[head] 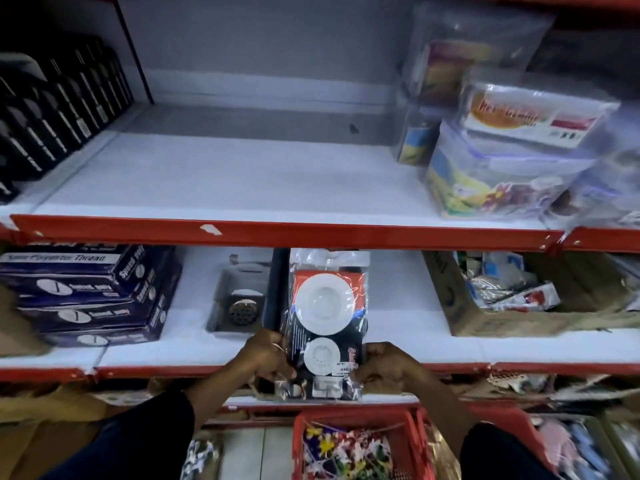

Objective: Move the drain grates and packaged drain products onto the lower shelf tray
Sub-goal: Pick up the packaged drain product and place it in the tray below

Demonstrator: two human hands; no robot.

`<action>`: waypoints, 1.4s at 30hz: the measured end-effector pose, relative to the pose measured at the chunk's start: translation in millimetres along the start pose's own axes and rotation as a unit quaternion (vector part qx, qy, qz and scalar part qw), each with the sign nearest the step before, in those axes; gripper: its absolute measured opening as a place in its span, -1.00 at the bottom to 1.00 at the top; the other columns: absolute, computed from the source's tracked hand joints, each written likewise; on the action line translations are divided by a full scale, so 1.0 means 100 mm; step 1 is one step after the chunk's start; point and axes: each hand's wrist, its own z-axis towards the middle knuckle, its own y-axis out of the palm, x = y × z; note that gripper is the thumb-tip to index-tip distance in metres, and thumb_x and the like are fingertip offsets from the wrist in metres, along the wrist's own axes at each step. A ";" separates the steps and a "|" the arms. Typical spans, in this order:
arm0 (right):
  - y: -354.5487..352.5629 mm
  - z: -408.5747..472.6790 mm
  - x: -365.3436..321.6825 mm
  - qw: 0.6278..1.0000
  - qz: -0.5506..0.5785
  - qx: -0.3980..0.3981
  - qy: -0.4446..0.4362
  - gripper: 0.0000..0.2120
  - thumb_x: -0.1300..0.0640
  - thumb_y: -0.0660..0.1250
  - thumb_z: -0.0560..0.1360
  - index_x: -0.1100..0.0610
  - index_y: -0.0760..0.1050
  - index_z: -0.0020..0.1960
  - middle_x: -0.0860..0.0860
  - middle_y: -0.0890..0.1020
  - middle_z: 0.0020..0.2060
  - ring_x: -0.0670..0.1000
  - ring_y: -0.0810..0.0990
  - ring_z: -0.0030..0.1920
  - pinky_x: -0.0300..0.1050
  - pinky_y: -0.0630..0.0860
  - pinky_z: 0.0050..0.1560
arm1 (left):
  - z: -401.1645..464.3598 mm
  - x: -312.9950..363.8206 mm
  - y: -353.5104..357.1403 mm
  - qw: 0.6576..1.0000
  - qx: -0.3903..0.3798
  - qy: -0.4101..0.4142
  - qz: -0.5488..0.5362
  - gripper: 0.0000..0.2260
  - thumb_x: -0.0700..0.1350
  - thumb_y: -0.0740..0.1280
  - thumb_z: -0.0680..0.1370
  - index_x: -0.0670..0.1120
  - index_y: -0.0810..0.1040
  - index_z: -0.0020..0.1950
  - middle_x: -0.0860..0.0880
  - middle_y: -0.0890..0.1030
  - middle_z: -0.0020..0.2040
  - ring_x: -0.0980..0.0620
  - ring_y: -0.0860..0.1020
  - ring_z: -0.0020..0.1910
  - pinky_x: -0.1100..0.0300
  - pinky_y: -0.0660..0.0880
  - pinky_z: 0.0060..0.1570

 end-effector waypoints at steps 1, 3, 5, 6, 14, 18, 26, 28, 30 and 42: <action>0.00 0.01 -0.05 1.000 0.003 0.020 -0.010 -0.74 0.51 0.49 0.32 0.22 0.56 -0.16 0.13 0.68 -0.29 0.11 0.70 -0.21 0.09 0.66 -0.01 | 0.03 0.04 -0.02 1.000 0.006 0.005 -0.003 -0.64 -0.39 0.62 0.18 -0.15 0.55 -0.18 -0.08 0.61 -0.34 0.02 0.57 -0.43 0.17 0.53 -0.43; 0.00 0.08 -0.20 0.996 0.019 0.071 -0.043 -0.67 0.52 0.52 0.28 0.26 0.57 -0.04 0.13 0.64 -0.24 0.09 0.68 -0.23 -0.01 0.67 -0.16 | 0.14 0.17 -0.10 0.999 0.027 0.022 -0.008 -0.63 -0.38 0.61 0.22 -0.08 0.54 -0.17 -0.05 0.59 -0.27 0.03 0.56 -0.34 0.18 0.55 -0.37; -0.01 0.19 -0.37 0.989 0.032 0.122 -0.074 -0.54 0.51 0.53 0.28 0.33 0.57 0.14 0.18 0.65 -0.12 0.10 0.67 -0.19 -0.02 0.67 -0.15 | 0.26 0.32 -0.19 0.998 0.045 0.033 -0.038 -0.63 -0.38 0.58 0.27 -0.12 0.55 -0.05 -0.06 0.58 -0.20 -0.02 0.58 -0.26 0.14 0.59 -0.35; 0.00 0.24 -0.46 0.985 0.023 0.148 -0.085 -0.52 0.49 0.53 0.29 0.33 0.57 0.18 0.19 0.67 -0.09 0.11 0.67 -0.16 0.00 0.66 -0.14 | 0.33 0.39 -0.23 0.996 0.057 0.040 -0.053 -0.59 -0.38 0.58 0.28 -0.18 0.56 0.05 -0.08 0.59 -0.17 -0.07 0.60 -0.22 0.08 0.62 -0.28; 0.19 0.57 -0.67 0.905 -0.257 0.299 -0.160 -0.82 0.27 0.39 0.28 0.09 0.40 -0.31 0.14 0.64 -0.24 0.14 0.62 -0.17 -0.39 0.40 -0.37 | 0.65 0.53 -0.09 0.981 0.161 0.079 0.079 -0.68 -0.17 0.54 0.37 -0.13 0.64 0.10 -0.10 0.72 0.06 -0.05 0.67 0.03 0.20 0.57 0.02; 0.22 0.58 -0.62 0.883 -0.311 0.291 -0.197 -0.67 0.42 0.31 0.38 0.18 0.63 0.08 0.14 0.71 0.02 0.17 0.67 0.05 -0.32 0.48 -0.14 | 0.54 0.39 -0.11 0.965 0.145 0.139 0.167 -0.77 -0.06 0.44 0.47 -0.14 0.66 0.07 -0.11 0.73 -0.03 0.00 0.65 -0.14 0.23 0.52 -0.14; 0.40 0.61 -0.62 0.821 -0.479 0.274 -0.147 -0.49 0.28 0.36 0.43 0.03 0.49 0.36 0.10 0.32 0.44 0.18 0.30 0.44 0.10 0.57 0.23 | 0.63 -0.02 -0.76 0.933 0.252 0.188 0.173 -0.76 -0.33 0.35 0.43 -0.12 0.70 0.01 -0.03 0.74 -0.02 0.18 0.67 -0.13 0.46 0.49 -0.02; 0.47 0.63 -0.67 0.800 -0.505 0.291 -0.143 -0.42 0.29 0.40 0.40 0.05 0.43 0.39 0.12 0.25 0.48 0.20 0.26 0.45 0.07 0.56 0.22 | 0.82 -0.09 -0.91 0.938 0.203 0.167 0.226 -0.64 -0.34 0.31 0.44 -0.14 0.59 0.22 -0.10 0.67 0.17 -0.08 0.62 0.17 0.24 0.47 0.21; 0.51 0.69 -0.70 0.785 -0.516 0.296 -0.175 -0.34 0.33 0.41 0.35 0.04 0.39 0.42 0.12 0.26 0.48 0.21 0.27 0.44 0.06 0.54 0.24 | 1.02 -0.18 -0.99 0.935 0.151 0.153 0.283 -0.55 -0.33 0.28 0.46 -0.15 0.46 0.35 -0.17 0.58 0.28 -0.19 0.52 0.30 0.06 0.44 0.33; 0.64 0.65 -0.75 0.785 -0.556 0.172 -0.210 -0.51 0.31 0.33 0.43 -0.01 0.55 0.31 0.02 0.54 0.32 0.11 0.47 0.35 -0.02 0.46 0.33 | 1.10 -0.21 -1.00 0.890 0.093 0.190 0.405 -0.56 -0.19 0.29 0.51 -0.14 0.43 0.40 -0.17 0.56 0.31 -0.18 0.53 0.26 0.06 0.48 0.28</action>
